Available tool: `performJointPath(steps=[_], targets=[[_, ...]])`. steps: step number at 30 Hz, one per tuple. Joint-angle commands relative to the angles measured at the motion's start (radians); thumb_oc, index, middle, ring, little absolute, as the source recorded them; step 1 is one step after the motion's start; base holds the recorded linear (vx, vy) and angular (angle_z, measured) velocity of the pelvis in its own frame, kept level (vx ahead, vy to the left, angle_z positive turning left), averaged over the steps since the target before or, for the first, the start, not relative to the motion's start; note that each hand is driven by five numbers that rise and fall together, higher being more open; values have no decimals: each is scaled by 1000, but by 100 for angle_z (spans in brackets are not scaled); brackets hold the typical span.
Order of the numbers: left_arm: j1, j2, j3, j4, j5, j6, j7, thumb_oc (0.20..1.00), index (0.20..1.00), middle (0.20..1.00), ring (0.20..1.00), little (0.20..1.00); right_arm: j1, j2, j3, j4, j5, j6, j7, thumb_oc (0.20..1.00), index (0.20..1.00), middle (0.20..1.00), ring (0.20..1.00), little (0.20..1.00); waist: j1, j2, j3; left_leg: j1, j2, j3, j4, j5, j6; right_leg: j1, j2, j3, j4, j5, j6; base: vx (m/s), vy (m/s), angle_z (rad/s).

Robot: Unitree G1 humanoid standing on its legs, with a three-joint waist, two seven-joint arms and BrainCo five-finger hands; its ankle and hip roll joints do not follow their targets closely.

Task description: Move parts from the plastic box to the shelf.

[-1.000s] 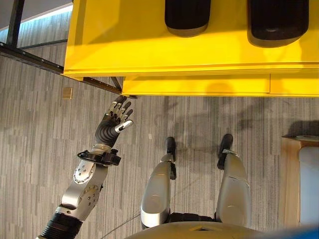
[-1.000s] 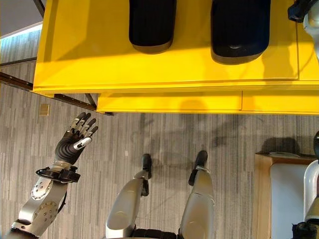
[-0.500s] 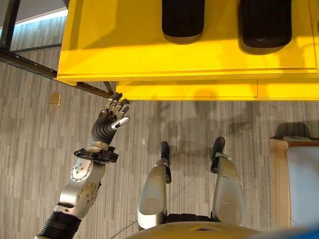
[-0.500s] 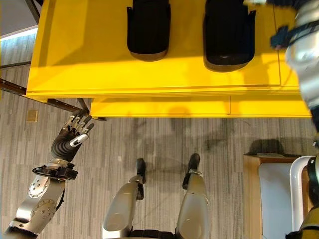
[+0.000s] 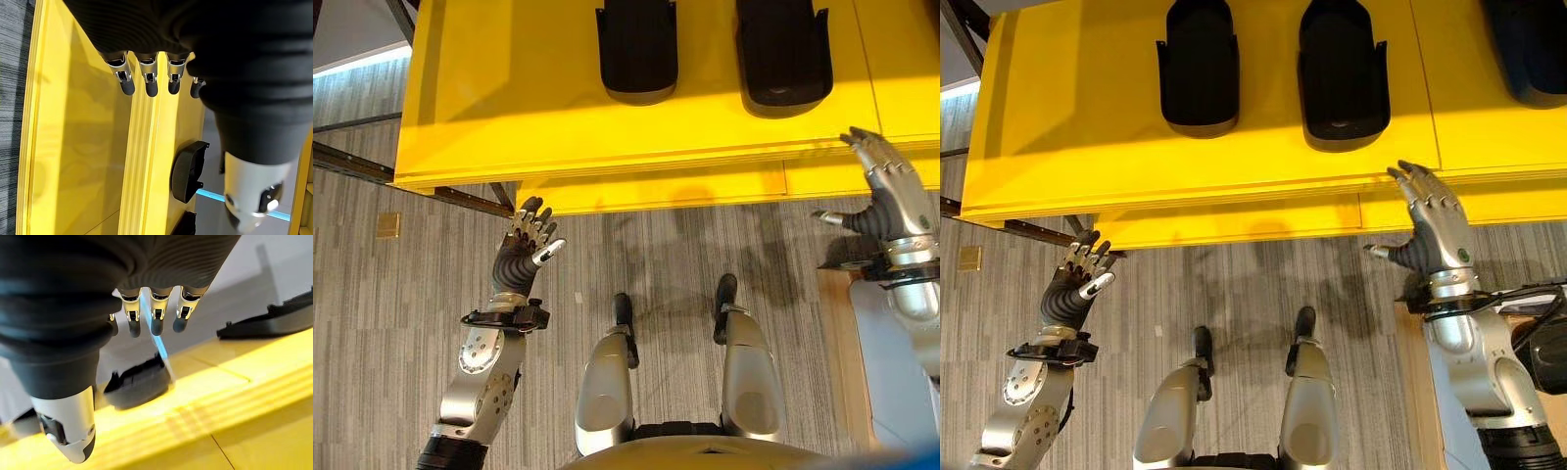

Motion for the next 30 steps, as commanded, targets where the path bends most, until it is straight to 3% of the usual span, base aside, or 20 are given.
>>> performJointPath(steps=[1, 8, 13, 18, 30], targets=[[52, 36, 19, -30, 67, -42, 22, 1000, 1000, 1000, 1000, 1000, -112, 14, 95, 57, -103, -29, -54, 1000, 1000, 1000, 1000, 1000, 1, -34, -21, -12, 14, -21, 45, -13, 23, 85, -20, 13, 52, -87, 67, 0, 0, 0], [7, 41, -35, -32, 68, -66, 46, 1000, 1000, 1000, 1000, 1000, -305, 116, 372, 329, -201, 40, -96, 1000, 1000, 1000, 1000, 1000, 6, -30, -14, -22, 13, -13, 65, -17, 21, 78, -21, 31, 51, -84, 62, -8, 9, -5], [-17, 42, -52, -34, 62, -74, 56, 1000, 1000, 1000, 1000, 1000, -429, 202, 485, 491, -183, 78, -116, 1000, 1000, 1000, 1000, 1000, 14, -26, -15, -28, 14, -11, 67, -17, 20, 70, -20, 38, 51, -83, 58, -4, 1, -7], [-31, 53, -50, -46, 60, -82, 64, 1000, 1000, 1000, 1000, 1000, -519, 247, 531, 603, -149, 107, -143, 1000, 1000, 1000, 1000, 1000, 20, -24, -12, -36, 14, -9, 67, -14, 19, 52, -20, 48, 58, -84, 54, -3, -5, -1], [-27, 59, -33, -42, 67, -83, 58, 1000, 1000, 1000, 1000, 1000, -500, 186, 455, 584, -176, 147, -181, 1000, 1000, 1000, 1000, 1000, 19, -21, 0, -41, 15, -12, 67, -14, 19, 45, -23, 44, 67, -83, 54, 2, -1, -1]])
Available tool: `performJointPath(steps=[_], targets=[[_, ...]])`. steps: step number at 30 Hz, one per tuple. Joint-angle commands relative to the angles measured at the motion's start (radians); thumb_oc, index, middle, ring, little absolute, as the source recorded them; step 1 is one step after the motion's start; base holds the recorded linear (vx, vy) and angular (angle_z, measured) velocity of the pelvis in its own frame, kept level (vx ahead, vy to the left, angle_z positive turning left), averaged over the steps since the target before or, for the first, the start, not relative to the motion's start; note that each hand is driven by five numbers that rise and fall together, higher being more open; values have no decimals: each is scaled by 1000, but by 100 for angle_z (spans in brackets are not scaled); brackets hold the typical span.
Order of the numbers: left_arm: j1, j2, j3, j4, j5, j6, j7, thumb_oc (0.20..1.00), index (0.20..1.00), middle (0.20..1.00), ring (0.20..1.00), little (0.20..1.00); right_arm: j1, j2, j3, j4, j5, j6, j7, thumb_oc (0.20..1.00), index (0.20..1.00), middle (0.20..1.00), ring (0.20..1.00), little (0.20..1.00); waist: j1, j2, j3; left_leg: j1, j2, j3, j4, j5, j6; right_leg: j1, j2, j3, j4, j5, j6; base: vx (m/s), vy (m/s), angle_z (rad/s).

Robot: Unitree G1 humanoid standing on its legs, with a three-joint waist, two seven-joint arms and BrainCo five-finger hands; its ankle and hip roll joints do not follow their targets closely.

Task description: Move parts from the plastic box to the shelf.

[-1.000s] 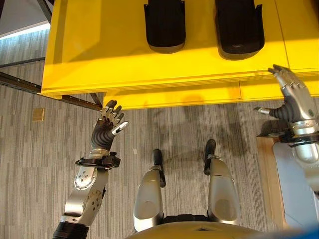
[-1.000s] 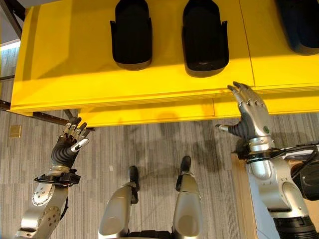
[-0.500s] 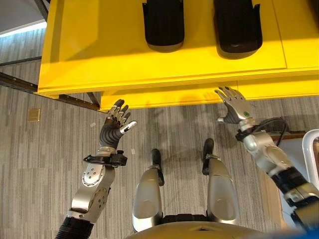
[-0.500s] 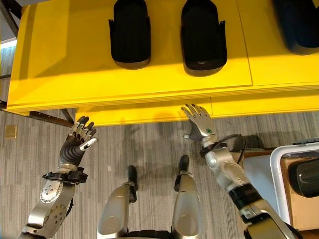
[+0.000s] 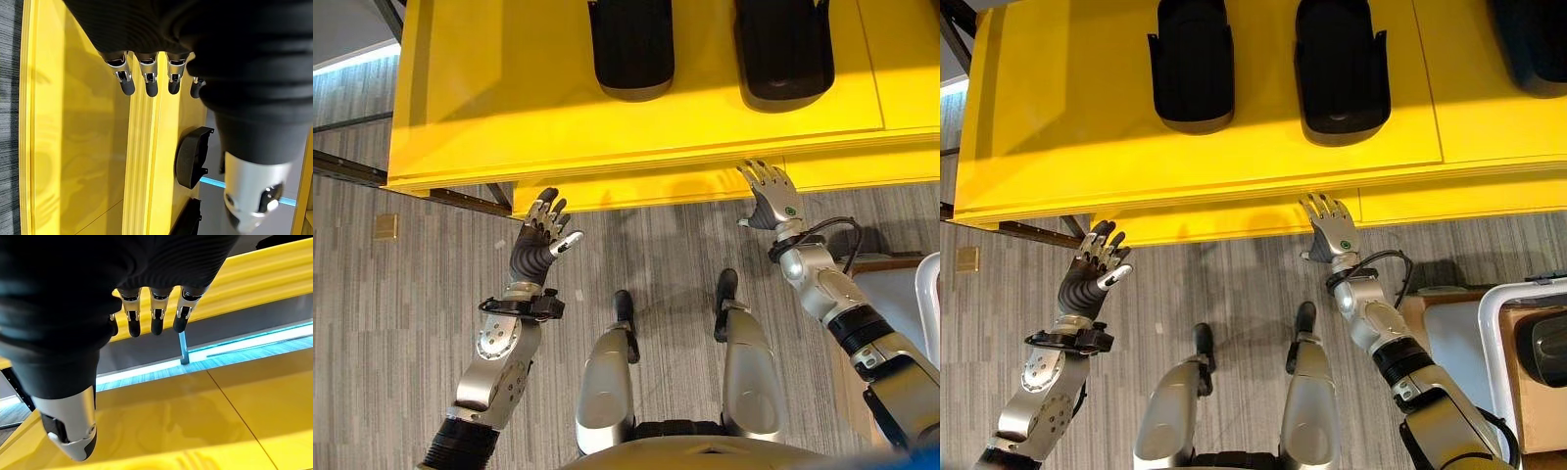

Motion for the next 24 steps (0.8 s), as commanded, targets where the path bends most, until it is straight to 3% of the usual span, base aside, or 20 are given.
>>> performJointPath(steps=[1, 24], targets=[[58, 54, 44, -61, 30, -70, 15, 1000, 1000, 1000, 1000, 1000, 11, -3, -46, -75, 0, 6, -54, 1000, 1000, 1000, 1000, 1000, 4, -40, -29, -39, 7, -41, 51, 1, 19, 52, -33, 21, 80, -101, 59, 0, 0, 0], [85, 46, 73, -48, 33, -67, -5, 1000, 1000, 1000, 1000, 1000, 133, -115, -218, -296, -3, -36, -67, 1000, 1000, 1000, 1000, 1000, -1, -64, -34, -55, 11, -48, 67, -3, 20, 46, -34, 16, 89, -99, 58, 0, 0, 0]])
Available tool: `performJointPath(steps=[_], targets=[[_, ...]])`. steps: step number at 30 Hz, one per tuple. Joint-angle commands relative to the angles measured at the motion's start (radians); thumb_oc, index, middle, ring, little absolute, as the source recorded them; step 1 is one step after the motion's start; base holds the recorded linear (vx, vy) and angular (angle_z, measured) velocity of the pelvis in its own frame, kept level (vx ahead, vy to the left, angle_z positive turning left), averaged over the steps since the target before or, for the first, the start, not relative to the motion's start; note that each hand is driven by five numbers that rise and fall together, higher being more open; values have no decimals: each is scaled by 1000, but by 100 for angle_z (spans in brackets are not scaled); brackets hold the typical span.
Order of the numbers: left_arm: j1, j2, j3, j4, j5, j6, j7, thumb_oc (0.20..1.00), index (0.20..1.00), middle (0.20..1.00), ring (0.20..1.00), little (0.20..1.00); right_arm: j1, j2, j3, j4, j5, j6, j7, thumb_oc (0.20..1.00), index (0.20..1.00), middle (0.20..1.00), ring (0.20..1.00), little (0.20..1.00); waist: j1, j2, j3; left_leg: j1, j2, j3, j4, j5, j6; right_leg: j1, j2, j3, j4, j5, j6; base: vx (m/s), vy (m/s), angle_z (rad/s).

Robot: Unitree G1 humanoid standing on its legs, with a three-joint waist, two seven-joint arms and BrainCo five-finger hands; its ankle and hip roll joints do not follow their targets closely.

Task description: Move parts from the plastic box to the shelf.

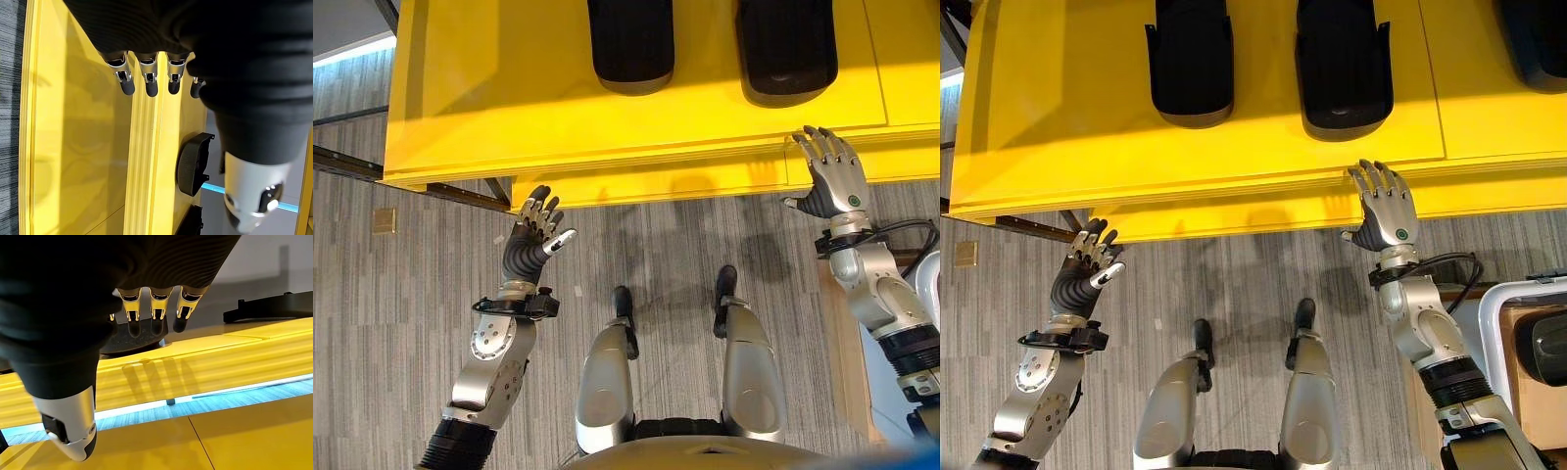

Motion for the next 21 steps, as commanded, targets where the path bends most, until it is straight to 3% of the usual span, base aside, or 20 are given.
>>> performJointPath(steps=[1, 21], targets=[[77, 49, 41, -48, 33, -65, -6, 1000, 1000, 1000, 1000, 1000, -33, -1, 0, -12, 9, -21, -43, 1000, 1000, 1000, 1000, 1000, 4, -46, -48, -54, 5, -47, 63, -2, 21, 52, -36, 16, 69, -88, 64, 0, 0, 0], [72, 66, 41, -37, 23, -73, -24, 1000, 1000, 1000, 1000, 1000, -179, 0, 94, 212, 62, -1, -25, 1000, 1000, 1000, 1000, 1000, 24, -28, -34, -72, 3, -58, 68, 10, 18, 40, -38, 11, 85, -91, 58, -1, -1, 0]])
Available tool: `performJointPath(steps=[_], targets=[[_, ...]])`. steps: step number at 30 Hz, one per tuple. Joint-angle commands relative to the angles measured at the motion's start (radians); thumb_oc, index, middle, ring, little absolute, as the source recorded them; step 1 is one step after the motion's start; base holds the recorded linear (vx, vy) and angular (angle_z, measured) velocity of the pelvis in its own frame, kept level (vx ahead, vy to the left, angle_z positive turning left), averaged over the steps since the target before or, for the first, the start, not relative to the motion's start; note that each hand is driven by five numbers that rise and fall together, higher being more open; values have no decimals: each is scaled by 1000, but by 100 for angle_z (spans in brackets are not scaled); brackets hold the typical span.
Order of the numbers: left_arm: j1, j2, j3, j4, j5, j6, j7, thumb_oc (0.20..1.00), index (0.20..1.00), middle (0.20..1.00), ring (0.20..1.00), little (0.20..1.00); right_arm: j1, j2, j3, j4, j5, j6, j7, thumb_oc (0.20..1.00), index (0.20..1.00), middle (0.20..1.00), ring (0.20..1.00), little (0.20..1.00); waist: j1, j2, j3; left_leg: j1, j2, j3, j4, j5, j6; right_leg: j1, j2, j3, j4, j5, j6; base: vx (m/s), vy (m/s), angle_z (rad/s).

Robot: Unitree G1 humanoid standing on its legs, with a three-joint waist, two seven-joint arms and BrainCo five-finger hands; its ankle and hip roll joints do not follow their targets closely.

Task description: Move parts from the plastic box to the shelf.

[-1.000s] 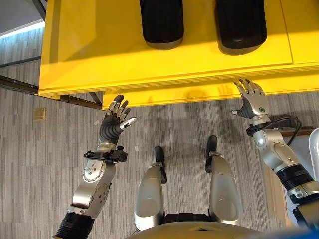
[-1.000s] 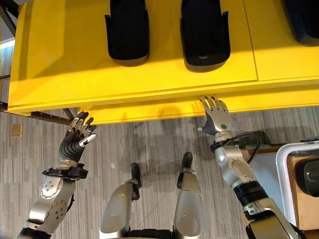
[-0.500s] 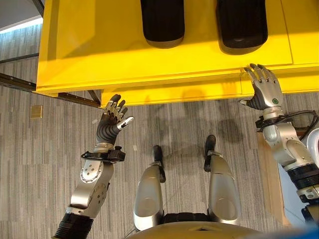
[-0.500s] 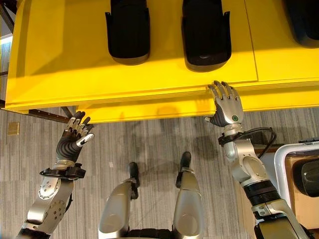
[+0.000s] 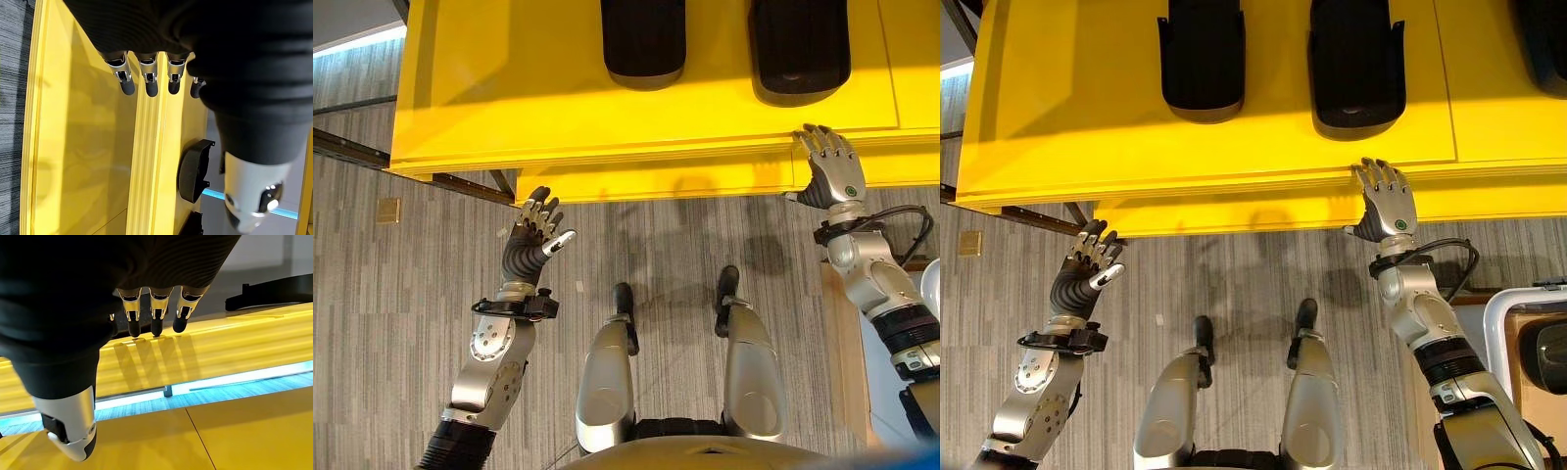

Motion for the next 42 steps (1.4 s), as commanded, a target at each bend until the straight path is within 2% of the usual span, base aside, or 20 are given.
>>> performJointPath(steps=[1, 16, 42], targets=[[66, 65, 42, -37, 22, -65, -17, 1000, 1000, 1000, 1000, 1000, -53, -3, 39, 27, 30, 0, -12, 1000, 1000, 1000, 1000, 1000, -1, -27, -32, -42, 3, -40, 33, 16, 19, 55, -33, 16, 64, -87, 61, -6, -16, 5], [66, 76, 46, -33, 18, -67, -28, 1000, 1000, 1000, 1000, 1000, -137, -21, 80, 128, 52, 10, 2, 1000, 1000, 1000, 1000, 1000, 11, -14, -29, -48, 3, -46, 32, 21, 17, 49, -31, 10, 75, -92, 58, 0, -2, 0], [76, 86, 60, -33, 6, -69, -35, 1000, 1000, 1000, 1000, 1000, -249, -92, 74, 134, 112, 6, 6, 1000, 1000, 1000, 1000, 1000, 26, -16, -35, -52, 1, -53, 34, 18, 19, 42, -37, 4, 93, -100, 59, 3, -1, 1]])
